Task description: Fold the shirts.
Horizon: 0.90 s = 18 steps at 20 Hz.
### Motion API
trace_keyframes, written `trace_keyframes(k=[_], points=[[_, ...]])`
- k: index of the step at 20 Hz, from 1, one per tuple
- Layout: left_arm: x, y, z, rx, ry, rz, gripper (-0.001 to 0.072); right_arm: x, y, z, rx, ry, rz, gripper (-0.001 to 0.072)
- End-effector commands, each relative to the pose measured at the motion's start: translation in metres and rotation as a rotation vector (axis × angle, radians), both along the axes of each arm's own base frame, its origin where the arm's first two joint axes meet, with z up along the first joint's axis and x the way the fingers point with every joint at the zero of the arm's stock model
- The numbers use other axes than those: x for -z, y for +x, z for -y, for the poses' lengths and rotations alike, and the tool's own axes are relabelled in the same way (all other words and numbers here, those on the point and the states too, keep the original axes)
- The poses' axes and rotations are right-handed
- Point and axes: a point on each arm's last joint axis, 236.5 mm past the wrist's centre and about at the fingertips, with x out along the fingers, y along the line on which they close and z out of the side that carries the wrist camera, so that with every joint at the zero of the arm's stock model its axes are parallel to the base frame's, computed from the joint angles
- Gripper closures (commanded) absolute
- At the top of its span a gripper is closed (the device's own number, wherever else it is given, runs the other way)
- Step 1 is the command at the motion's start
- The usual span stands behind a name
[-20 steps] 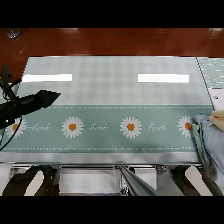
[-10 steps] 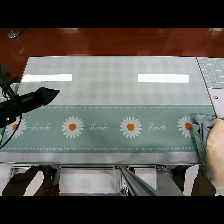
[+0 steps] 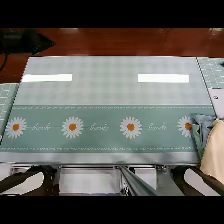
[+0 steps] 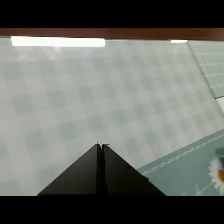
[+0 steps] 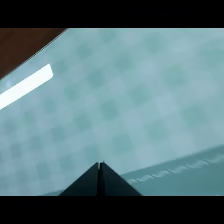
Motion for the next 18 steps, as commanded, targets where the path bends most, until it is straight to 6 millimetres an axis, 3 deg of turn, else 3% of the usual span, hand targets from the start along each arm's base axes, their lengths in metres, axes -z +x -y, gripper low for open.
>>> trace_keyframes(k=[1,3,5,6,8,18], points=[[0.038,0.008,-0.002,0.005,0.297,-0.100,0.0683,0.091,0.054,-0.092,-0.263,-0.330,-0.112,0.0684],[0.102,-0.003,-0.018,-0.040,0.362,-0.247,0.0683,0.165,0.043,-0.087,-0.202,-0.465,-0.328,0.0684],[0.150,-0.011,-0.035,-0.117,0.359,-0.360,0.0683,0.200,0.033,-0.098,-0.256,-0.497,-0.430,0.0684],[0.163,-0.014,-0.038,-0.145,0.344,-0.393,0.0683,0.207,0.029,-0.100,-0.264,-0.492,-0.455,0.0684],[0.176,-0.016,-0.039,-0.155,0.344,-0.410,0.0682,0.207,0.029,-0.098,-0.266,-0.506,-0.458,0.0684],[0.181,-0.017,-0.039,-0.152,0.345,-0.421,0.0681,0.207,0.029,-0.095,-0.261,-0.519,-0.463,0.0683]])
